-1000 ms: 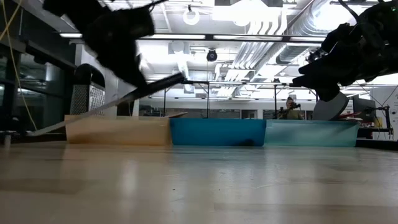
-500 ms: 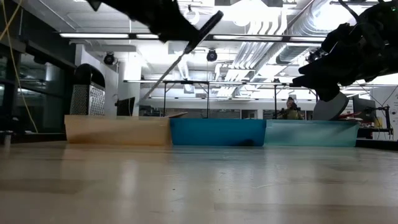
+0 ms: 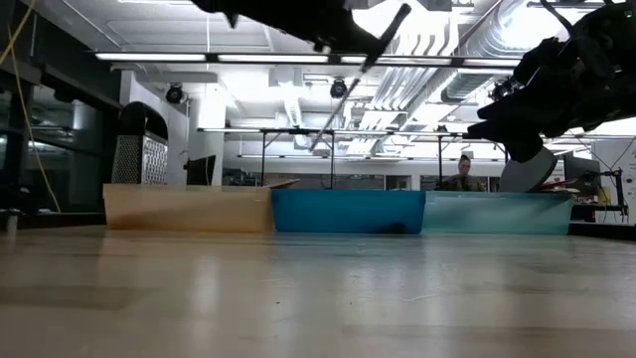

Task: Pick & Place Kitchen Items
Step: Put the knife into the blue bin

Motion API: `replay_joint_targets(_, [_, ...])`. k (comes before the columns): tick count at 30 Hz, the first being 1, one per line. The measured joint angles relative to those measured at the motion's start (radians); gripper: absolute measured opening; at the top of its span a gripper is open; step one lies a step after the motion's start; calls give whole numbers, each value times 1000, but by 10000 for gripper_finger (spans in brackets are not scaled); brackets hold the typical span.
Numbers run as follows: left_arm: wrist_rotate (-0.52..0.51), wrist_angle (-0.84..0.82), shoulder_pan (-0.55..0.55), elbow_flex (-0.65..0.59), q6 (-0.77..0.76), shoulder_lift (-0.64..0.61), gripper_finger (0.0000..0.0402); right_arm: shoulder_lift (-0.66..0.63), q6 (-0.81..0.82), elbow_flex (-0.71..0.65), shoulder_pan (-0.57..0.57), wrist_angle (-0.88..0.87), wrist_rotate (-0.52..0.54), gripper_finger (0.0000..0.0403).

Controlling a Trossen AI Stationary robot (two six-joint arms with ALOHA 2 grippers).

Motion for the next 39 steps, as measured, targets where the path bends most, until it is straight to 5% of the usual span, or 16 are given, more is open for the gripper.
replay_joint_targets(9, [4, -31, 83, 195, 112, 223, 79, 0, 0, 0, 0, -10, 1, 174])
replay_joint_targets(15, [-79, -38, 121, 236, 137, 313, 79, 0, 0, 0, 0, -18, 1, 174])
replay_joint_targets(25, [-219, -143, 175, 233, 147, 394, 79, 0, 0, 0, 0, -20, 0, 174])
replay_joint_targets(39, [-259, -292, 180, 234, 191, 395, 79, 0, 0, 0, 0, -19, 0, 174])
